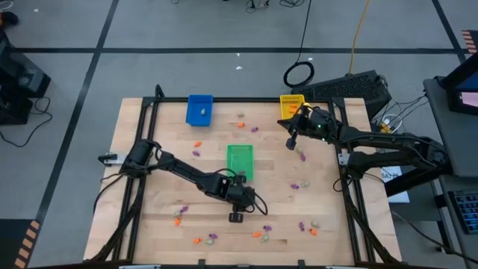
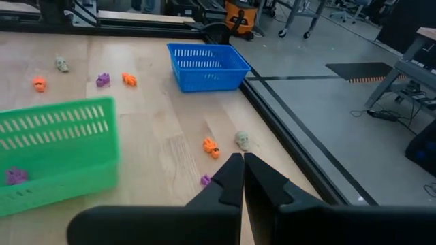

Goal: Sort Halloween decoration
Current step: Put the purple skeleton toy into the green bin, then put the white skull toy into the blue bin

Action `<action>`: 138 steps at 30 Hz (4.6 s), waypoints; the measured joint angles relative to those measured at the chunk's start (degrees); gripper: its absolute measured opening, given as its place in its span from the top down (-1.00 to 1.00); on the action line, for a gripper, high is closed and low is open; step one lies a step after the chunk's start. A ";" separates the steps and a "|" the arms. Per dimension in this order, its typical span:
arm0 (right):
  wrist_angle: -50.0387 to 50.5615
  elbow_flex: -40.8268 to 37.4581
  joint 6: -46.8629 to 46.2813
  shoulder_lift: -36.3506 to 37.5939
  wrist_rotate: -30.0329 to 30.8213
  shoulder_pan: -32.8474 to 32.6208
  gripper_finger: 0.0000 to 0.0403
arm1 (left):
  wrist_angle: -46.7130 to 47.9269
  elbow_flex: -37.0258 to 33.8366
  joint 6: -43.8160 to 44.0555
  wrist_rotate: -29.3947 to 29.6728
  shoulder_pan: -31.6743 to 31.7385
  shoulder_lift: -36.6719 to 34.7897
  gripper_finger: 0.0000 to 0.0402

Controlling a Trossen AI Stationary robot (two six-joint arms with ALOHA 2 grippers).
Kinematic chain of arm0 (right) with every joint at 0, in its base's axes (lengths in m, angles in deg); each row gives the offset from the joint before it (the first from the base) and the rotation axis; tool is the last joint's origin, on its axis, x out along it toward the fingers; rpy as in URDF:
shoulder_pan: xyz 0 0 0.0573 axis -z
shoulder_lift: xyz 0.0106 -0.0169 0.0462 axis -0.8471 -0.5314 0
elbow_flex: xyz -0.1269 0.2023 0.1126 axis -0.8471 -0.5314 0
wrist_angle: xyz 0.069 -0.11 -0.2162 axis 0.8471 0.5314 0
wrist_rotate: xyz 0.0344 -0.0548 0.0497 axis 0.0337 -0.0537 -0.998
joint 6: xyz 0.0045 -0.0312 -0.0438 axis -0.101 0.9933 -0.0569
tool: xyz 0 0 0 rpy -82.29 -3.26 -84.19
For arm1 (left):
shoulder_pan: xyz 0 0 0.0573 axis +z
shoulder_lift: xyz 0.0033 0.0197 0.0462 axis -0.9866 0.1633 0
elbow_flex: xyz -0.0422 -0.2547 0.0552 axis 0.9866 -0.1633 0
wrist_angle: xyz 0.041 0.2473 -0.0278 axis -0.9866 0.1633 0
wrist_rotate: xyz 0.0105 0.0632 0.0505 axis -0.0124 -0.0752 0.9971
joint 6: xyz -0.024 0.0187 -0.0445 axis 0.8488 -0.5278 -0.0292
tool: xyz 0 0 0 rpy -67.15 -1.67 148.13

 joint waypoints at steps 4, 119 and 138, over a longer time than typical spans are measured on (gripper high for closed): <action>0.16 0.00 -0.02 0.00 0.00 -0.29 1.00 | 0.29 0.01 0.02 0.54 -0.04 0.00 0.48; 2.56 -0.02 0.44 -0.02 0.04 -1.51 1.00 | 33.49 -23.69 51.13 -6.38 -22.73 -27.15 0.27; 1.63 -0.02 0.43 -0.02 0.04 -1.51 1.00 | 27.87 -28.63 51.22 -7.58 -22.76 -26.40 0.47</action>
